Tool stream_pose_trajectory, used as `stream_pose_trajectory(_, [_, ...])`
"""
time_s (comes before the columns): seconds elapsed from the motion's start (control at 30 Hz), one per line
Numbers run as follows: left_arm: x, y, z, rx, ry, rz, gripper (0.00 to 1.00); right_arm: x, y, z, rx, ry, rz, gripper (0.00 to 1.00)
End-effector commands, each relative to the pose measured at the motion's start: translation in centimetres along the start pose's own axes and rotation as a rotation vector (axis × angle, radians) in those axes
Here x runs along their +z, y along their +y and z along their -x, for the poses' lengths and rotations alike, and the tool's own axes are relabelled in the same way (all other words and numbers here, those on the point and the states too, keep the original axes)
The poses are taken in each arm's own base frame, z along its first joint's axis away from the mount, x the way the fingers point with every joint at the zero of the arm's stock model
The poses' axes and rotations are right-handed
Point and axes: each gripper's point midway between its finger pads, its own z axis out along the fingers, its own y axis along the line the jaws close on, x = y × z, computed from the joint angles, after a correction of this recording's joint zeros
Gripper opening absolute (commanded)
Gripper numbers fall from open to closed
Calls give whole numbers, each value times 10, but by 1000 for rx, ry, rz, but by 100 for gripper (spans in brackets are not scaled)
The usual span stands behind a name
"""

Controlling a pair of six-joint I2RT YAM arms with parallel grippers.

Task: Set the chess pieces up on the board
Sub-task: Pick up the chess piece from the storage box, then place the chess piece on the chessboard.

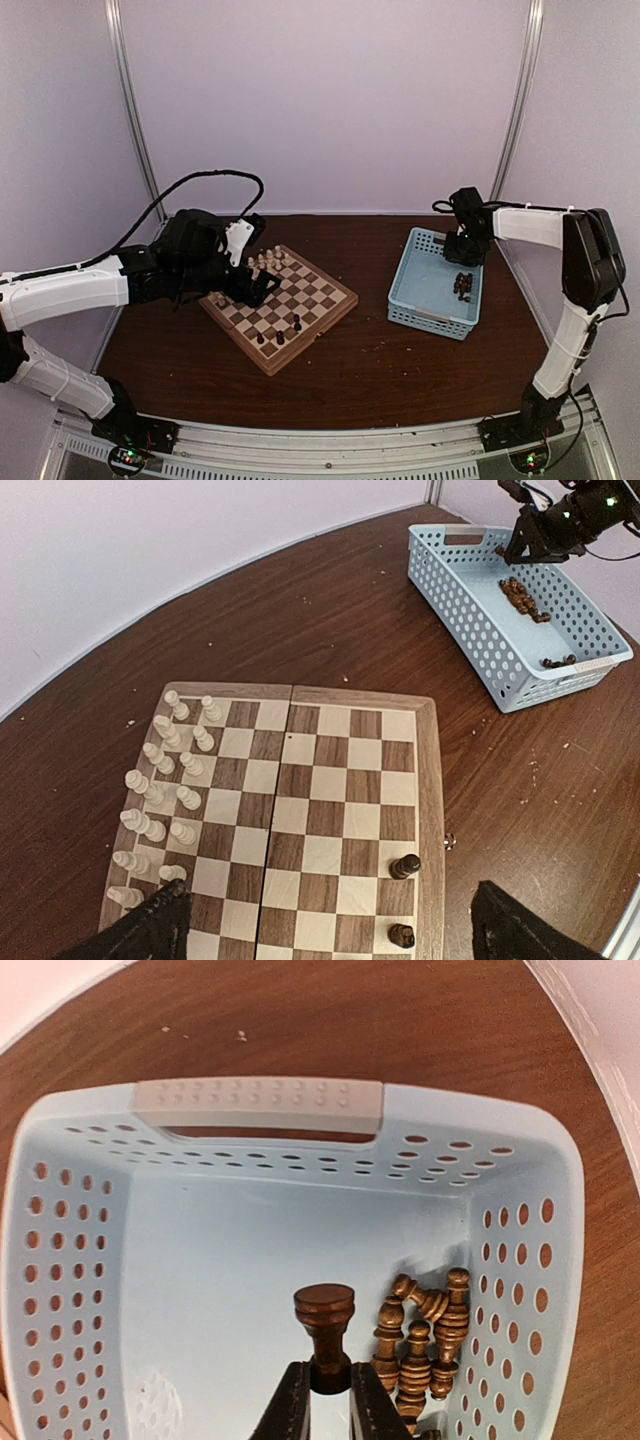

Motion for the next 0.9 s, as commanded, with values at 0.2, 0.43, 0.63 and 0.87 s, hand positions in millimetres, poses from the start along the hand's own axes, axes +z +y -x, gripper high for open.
stream_pose_trajectory(0.2, [6, -7, 14, -4, -25, -41, 98, -57, 59, -2, -177, -32, 427, 14])
stream_pose_trajectory(0.43, [22, -12, 21, 24, -38, -62, 98, -93, 93, -35, -287, 69, 688, 14])
stream_pose_trajectory(0.63, [51, -44, 32, 239, -177, -218, 98, -132, 120, -69, -427, 143, 852, 14])
stream_pose_trajectory(0.87, [56, -82, 42, 610, -457, -358, 94, -168, 150, -97, -485, 246, 1016, 14])
